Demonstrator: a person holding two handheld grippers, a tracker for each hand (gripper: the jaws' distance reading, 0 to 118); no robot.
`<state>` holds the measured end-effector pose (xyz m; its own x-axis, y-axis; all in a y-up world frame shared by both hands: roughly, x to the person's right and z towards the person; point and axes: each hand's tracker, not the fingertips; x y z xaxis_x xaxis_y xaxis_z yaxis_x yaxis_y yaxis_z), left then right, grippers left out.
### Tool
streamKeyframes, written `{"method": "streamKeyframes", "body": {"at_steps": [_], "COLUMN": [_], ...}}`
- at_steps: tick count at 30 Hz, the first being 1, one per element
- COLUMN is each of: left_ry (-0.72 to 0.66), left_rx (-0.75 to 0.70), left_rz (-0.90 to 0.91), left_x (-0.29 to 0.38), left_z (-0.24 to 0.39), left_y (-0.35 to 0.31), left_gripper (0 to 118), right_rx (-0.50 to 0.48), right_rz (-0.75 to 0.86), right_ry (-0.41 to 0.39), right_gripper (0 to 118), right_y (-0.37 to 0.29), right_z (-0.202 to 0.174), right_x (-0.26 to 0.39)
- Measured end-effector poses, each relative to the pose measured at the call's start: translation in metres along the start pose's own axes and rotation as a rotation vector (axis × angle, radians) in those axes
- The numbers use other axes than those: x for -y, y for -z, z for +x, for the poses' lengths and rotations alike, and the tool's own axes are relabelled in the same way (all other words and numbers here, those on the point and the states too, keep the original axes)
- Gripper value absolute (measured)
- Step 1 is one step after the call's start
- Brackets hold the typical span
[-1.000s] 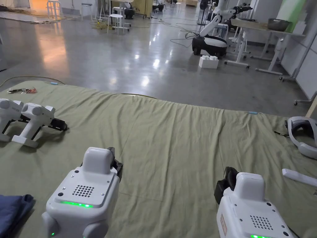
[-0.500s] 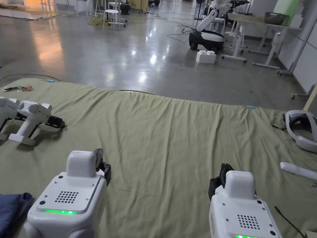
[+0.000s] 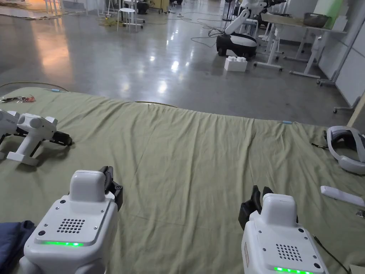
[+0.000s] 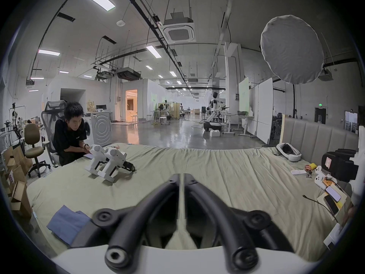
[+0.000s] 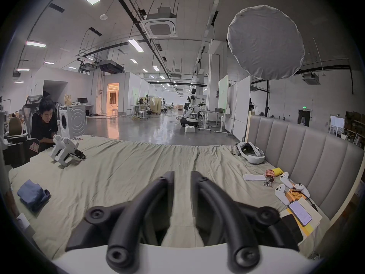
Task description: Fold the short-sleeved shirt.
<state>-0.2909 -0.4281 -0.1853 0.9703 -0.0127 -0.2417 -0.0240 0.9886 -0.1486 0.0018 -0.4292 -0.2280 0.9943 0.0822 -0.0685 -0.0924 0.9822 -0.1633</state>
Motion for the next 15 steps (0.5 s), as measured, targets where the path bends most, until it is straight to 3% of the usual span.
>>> {"method": "streamKeyframes", "body": {"at_steps": [1, 2, 4, 6, 8, 15], "left_ry": [0.001, -0.003, -0.018, -0.025, -0.019, -0.046], "left_rx": [-0.001, 0.007, 0.024, 0.017, -0.018, -0.023], "left_rz": [0.0, -0.002, -0.004, 0.0, 0.006, -0.015], "left_x": [0.0, -0.001, -0.001, -0.001, -0.001, -0.003], "left_z": [0.0, -0.002, -0.007, -0.008, -0.01, -0.021], "left_y": [0.0, -0.001, -0.001, -0.001, -0.002, 0.001], "left_gripper": [28, 47, 67, 72, 80, 91], "right_rx": [0.0, -0.002, -0.006, -0.003, -0.01, -0.037], "right_rz": [-0.001, -0.001, -0.003, -0.005, -0.008, 0.037], "right_ry": [-0.004, -0.005, -0.002, -0.004, -0.003, 0.023], "right_gripper": [41, 67, 83, 95, 117, 118], "right_y": [0.0, 0.0, 0.0, 0.0, 0.001, -0.003], "right_z": [0.0, 0.0, 0.0, -0.001, -0.001, 0.0], "right_x": [0.0, 0.0, 0.0, -0.001, -0.001, -0.005]}}
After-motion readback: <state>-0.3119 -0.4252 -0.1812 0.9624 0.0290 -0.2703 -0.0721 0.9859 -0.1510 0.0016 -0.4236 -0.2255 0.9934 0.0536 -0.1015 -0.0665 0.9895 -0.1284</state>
